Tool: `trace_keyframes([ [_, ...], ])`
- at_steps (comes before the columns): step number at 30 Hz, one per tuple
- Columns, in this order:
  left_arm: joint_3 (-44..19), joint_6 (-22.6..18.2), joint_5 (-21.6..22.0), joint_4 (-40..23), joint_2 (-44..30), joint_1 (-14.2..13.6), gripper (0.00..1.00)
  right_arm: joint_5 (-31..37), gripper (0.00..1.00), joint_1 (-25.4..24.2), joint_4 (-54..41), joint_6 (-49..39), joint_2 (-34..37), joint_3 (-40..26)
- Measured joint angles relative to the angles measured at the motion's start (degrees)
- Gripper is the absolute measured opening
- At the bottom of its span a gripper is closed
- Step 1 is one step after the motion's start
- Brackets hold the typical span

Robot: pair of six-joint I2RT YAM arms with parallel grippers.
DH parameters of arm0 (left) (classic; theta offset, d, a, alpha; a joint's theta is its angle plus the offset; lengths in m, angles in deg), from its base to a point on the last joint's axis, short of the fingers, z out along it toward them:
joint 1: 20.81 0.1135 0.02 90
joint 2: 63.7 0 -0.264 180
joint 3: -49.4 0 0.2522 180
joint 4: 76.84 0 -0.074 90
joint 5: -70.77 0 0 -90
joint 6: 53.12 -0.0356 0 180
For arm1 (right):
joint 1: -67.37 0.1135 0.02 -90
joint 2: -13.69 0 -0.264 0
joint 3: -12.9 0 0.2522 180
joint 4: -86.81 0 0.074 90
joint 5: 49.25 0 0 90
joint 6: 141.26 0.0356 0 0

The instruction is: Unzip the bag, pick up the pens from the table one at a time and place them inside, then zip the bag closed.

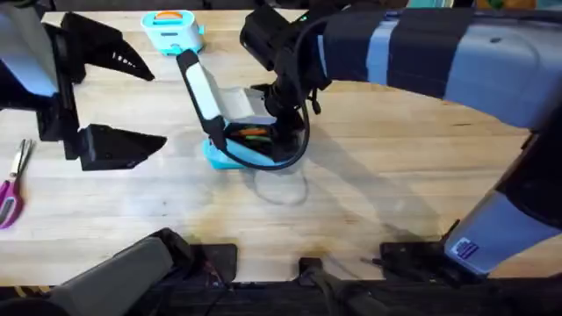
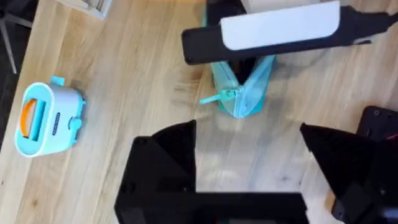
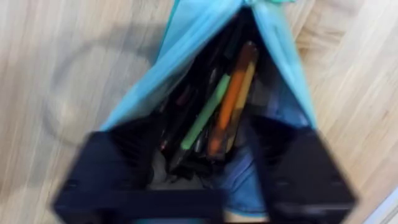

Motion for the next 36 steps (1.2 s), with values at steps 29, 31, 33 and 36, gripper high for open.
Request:
trace_keyframes([
  [29, 0.0, -11.11, 0.1, -0.15, -27.75, 1.77, 0.993, -4.44, 0.997, -1.75, 5.34, 51.31, -7.94, -6.36],
  [31, 0.0, -11.57, 0.49, -0.11, -29.74, 1.79, 0.993, -5.47, 0.998, -1.73, 7.44, 55.25, -7.93, -6.36],
  [33, 0.0, -11.72, 0.58, 0.02, -31.82, 1.79, 0.992, -6.19, 0.997, -1.73, 9.93, 59.31, -7.83, -6.36],
  [36, 0.0, -11.72, 0.65, 0.27, -34.27, 1.79, 0.993, -7.03, 0.997, -1.67, 13.6, 65.05, -6.99, -6.38],
])
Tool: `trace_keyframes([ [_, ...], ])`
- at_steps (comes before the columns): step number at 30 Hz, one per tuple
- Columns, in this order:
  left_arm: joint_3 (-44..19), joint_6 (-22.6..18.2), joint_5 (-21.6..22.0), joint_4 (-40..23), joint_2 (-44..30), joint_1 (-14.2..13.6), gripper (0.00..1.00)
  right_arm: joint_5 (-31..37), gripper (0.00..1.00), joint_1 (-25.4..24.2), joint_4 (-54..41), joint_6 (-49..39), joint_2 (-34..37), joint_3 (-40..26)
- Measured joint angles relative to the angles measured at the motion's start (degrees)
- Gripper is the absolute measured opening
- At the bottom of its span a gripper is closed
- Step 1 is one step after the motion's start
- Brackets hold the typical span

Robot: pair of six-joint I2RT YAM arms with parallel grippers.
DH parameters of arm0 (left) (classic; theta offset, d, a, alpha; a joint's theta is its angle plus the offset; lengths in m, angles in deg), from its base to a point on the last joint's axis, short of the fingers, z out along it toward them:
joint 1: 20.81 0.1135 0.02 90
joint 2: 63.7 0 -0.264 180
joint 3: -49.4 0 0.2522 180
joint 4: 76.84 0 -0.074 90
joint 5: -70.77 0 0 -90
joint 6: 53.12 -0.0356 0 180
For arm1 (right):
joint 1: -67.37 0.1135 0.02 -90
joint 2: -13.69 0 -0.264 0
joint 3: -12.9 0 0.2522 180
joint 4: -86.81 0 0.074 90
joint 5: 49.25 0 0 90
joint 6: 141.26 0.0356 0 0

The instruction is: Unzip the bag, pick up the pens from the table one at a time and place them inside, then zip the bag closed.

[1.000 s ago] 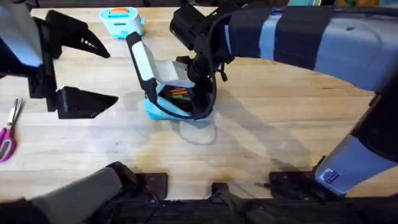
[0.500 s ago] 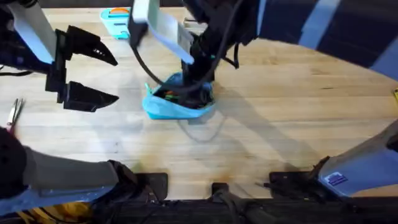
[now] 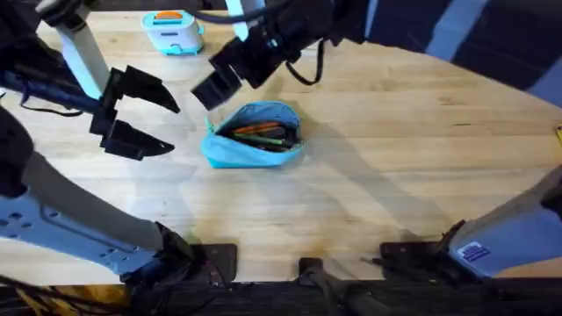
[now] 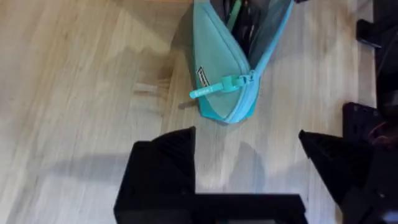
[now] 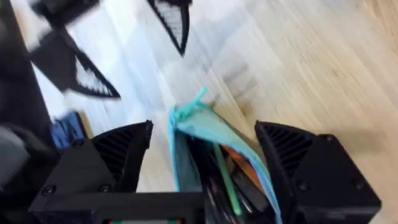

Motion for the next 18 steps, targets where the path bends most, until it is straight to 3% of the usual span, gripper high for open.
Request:
trace_keyframes([
  [1, 0.0, 0.0, 0.0, 0.21, -2.2, 0.0, 0.993, -0.47, 0.997, 0.09, 3.46, 5.54, 1.94, 0.0],
  [4, 0.0, 0.0, 0.0, 0.22, -4.27, 0.0, 0.994, -0.7, 0.997, 0.46, 4.68, 9.17, 3.98, 0.0],
  [18, 0.0, 0.0, 0.0, 0.47, -7.69, 0.0, 0.993, -1.32, 0.997, 6.11, 5.36, 12.8, 11.22, 0.0],
])
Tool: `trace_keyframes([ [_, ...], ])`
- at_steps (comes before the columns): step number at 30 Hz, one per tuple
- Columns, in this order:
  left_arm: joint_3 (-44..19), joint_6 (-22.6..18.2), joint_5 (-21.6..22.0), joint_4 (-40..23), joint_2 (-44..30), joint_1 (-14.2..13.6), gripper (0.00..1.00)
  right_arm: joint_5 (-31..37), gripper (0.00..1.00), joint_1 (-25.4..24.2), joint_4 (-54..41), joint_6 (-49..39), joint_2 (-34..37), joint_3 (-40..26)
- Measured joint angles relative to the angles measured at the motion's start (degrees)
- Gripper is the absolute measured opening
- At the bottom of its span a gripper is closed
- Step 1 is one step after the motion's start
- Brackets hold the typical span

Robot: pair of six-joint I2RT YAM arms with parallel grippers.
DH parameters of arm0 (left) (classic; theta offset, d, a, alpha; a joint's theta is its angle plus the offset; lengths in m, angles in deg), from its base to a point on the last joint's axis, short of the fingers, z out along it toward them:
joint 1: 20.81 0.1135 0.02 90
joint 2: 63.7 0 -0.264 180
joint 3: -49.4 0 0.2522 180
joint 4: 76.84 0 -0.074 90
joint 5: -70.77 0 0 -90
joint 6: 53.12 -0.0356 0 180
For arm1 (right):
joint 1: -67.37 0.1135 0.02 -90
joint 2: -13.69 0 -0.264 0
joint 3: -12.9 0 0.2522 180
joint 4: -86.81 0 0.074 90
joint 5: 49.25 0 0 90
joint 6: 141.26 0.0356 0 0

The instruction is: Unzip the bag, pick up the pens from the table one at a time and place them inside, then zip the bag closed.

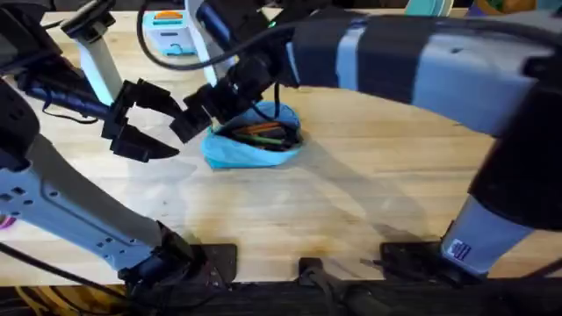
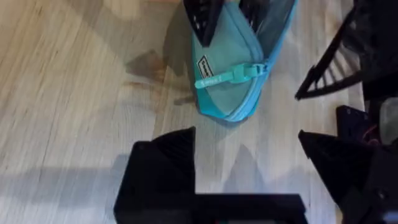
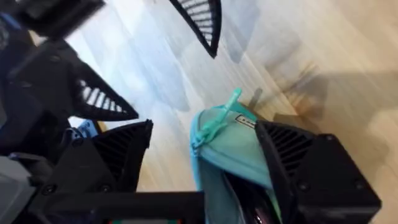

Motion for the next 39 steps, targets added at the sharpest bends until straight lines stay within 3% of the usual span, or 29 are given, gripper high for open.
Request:
trace_keyframes([
  [6, 0.0, 0.0, 0.0, 0.2, 0.0, 0.0, 0.993, 0.0, 0.995, 0.26, 0.11, 0.2, 3.04, 0.0],
  [9, 0.0, 0.0, 0.0, 0.2, 0.0, 0.0, 0.993, -0.06, 0.941, 0.26, 0.17, 0.22, 3.27, 0.0],
  [12, 0.0, 0.0, 0.0, 0.2, 0.0, 0.0, 0.993, -1.38, 0.815, 0.26, 0.37, 0.33, 3.27, 0.0],
  [19, 0.0, 0.0, 0.0, 0.2, 0.0, 0.0, 0.993, -3.89, 0.377, 0.17, 0.41, 1.85, 3.27, 0.0],
  [25, 0.0, 0.0, 0.0, 0.2, 0.0, 0.0, 0.993, -4.86, 0.253, 0.15, 0.44, 2.99, 3.27, 0.0],
  [28, 0.0, 0.0, 0.0, 0.2, 0.0, 0.0, 0.993, -5.27, 0.064, 0.17, 0.48, 3.43, 3.27, 0.0],
  [39, 0.0, 0.0, -0.02, 0.2, 0.0, 0.0, 0.993, -5.82, 0.031, -0.46, 0.24, 3.61, 3.04, -1.57],
])
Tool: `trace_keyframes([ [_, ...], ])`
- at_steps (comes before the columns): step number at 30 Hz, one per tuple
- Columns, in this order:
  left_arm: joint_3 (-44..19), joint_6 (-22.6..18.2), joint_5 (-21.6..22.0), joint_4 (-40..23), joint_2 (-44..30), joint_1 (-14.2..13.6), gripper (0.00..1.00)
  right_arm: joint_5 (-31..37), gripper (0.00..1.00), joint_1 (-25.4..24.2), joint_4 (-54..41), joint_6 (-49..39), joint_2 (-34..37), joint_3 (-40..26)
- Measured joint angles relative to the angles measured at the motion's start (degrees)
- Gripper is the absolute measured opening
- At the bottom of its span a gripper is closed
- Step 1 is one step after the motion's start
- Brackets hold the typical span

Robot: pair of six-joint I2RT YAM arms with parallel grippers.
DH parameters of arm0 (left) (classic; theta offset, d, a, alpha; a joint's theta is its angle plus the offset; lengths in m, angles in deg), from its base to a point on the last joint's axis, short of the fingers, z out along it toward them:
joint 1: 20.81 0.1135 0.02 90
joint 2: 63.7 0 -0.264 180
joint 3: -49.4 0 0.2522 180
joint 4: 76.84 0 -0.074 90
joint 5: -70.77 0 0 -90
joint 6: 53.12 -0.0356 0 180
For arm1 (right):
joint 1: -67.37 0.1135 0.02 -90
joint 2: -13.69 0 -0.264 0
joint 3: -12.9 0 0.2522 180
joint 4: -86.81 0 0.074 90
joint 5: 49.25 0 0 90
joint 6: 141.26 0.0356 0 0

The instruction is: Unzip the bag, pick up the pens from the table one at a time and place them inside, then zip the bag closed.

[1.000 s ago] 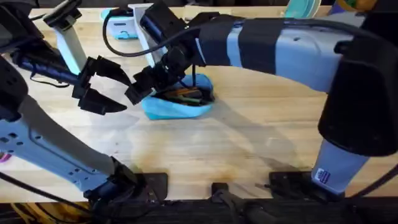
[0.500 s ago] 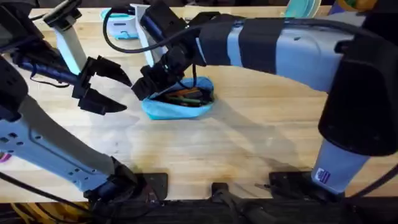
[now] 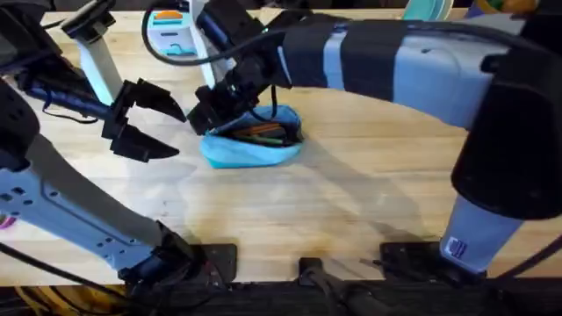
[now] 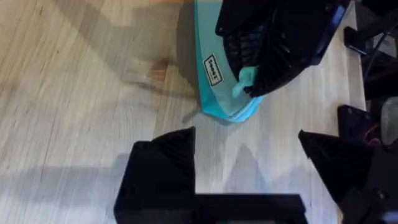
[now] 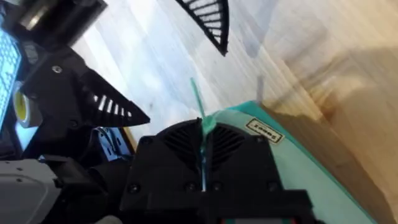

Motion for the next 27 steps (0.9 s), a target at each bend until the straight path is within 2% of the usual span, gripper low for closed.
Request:
trace_keyframes([
  [8, 0.0, 0.0, -2.18, 0.42, 0.0, 0.0, 0.993, -0.08, 0.031, -2.01, -1.07, -0.02, -1.42, -1.27],
  [22, 0.0, 0.99, -4.74, 1.21, 0.0, -0.05, 0.993, 0.05, 0.031, -2.28, -2.49, -0.48, -1.45, -1.71],
  [27, 0.0, 1.18, -4.94, 2.19, 0.0, -1.7, 0.993, 0.05, 0.031, -2.28, -2.49, -0.48, -1.47, -1.71],
])
